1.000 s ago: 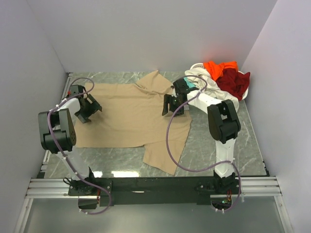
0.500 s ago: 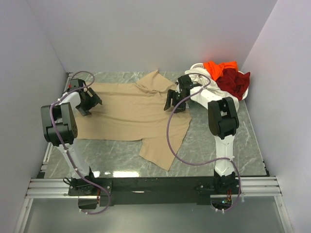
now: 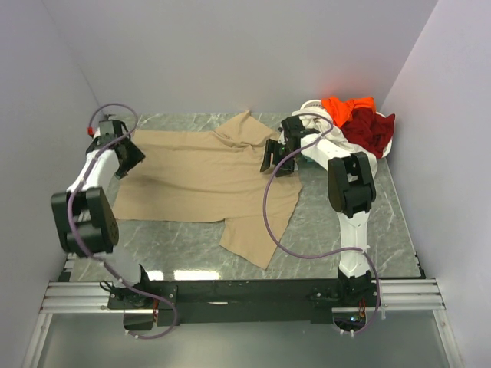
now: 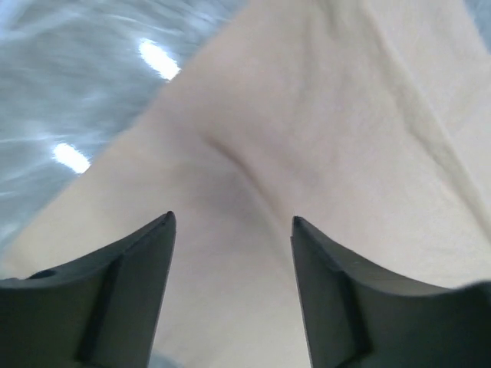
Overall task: Fold and stack the t-shirts
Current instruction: Flatten the tshirt out, then fold the tshirt
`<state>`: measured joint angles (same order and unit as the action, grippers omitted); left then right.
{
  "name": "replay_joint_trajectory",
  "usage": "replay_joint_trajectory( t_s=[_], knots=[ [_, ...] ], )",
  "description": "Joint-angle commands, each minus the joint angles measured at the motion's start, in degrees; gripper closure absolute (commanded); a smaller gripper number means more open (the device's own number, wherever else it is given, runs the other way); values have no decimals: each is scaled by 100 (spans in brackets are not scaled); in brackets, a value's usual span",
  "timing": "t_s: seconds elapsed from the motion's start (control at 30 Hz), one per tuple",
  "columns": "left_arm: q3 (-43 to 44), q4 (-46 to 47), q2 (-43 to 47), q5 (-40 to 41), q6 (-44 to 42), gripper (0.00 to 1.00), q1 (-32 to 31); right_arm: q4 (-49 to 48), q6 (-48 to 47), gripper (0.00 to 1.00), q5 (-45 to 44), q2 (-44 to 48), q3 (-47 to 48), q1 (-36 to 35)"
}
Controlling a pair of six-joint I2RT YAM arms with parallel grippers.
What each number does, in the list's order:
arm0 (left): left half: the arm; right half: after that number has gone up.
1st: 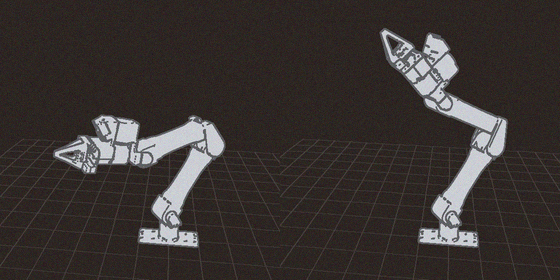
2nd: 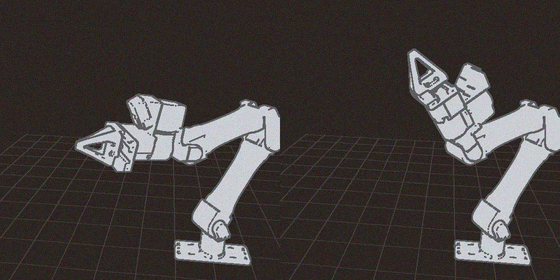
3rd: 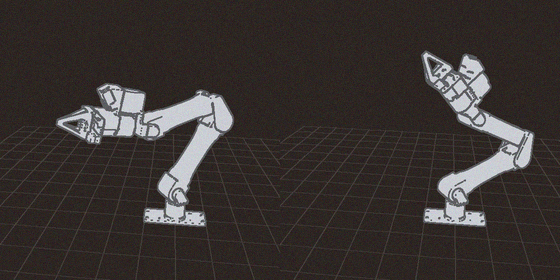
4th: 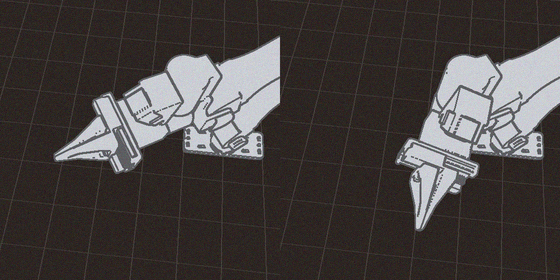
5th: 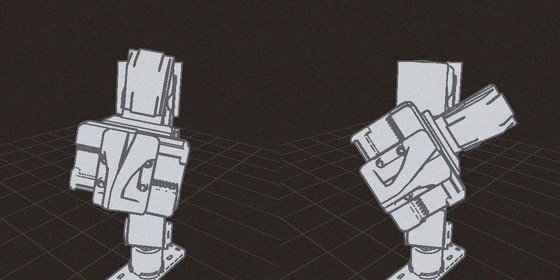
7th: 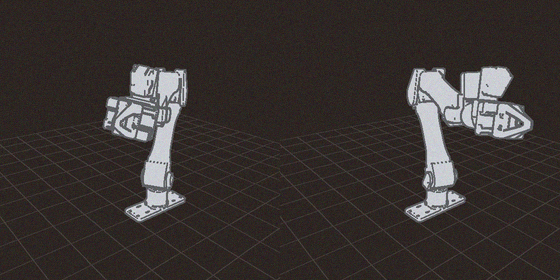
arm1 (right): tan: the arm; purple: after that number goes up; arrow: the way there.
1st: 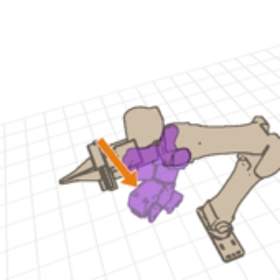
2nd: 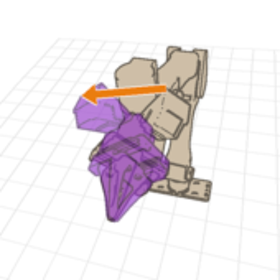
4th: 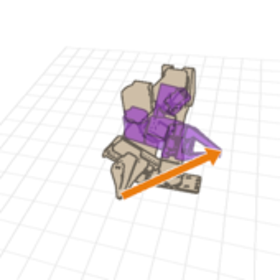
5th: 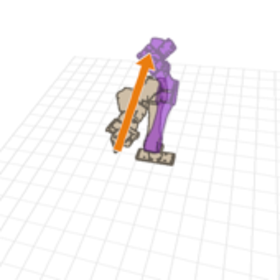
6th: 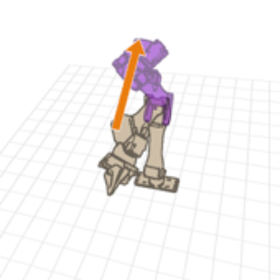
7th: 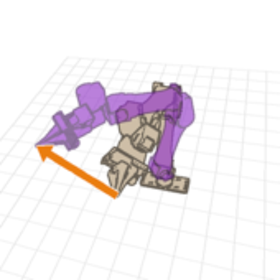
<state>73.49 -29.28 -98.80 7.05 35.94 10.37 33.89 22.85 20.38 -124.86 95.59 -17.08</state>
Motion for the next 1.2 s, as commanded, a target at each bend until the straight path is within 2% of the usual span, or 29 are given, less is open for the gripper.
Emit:
replay_joint_trajectory(
  t_s=[0.0,0.13,0.23,0.33,0.77,1.17],
  knots=[
    [-466,-236,818,912,36,34,44,66,0,27,-17,84,197,65],
    [-1352,-175,1240,913,53,43,289,21,132,27,185,260,188,65],
    [-1872,27,1539,649,27,50,702,21,202,27,308,392,197,56],
    [-2093,141,1724,605,-87,56,949,56,211,27,352,471,214,56],
    [-2489,370,1584,684,-255,59,1415,100,334,27,361,603,188,29],
    [-2551,388,1391,710,-246,59,1503,74,325,27,265,735,47,21]
  ],
)
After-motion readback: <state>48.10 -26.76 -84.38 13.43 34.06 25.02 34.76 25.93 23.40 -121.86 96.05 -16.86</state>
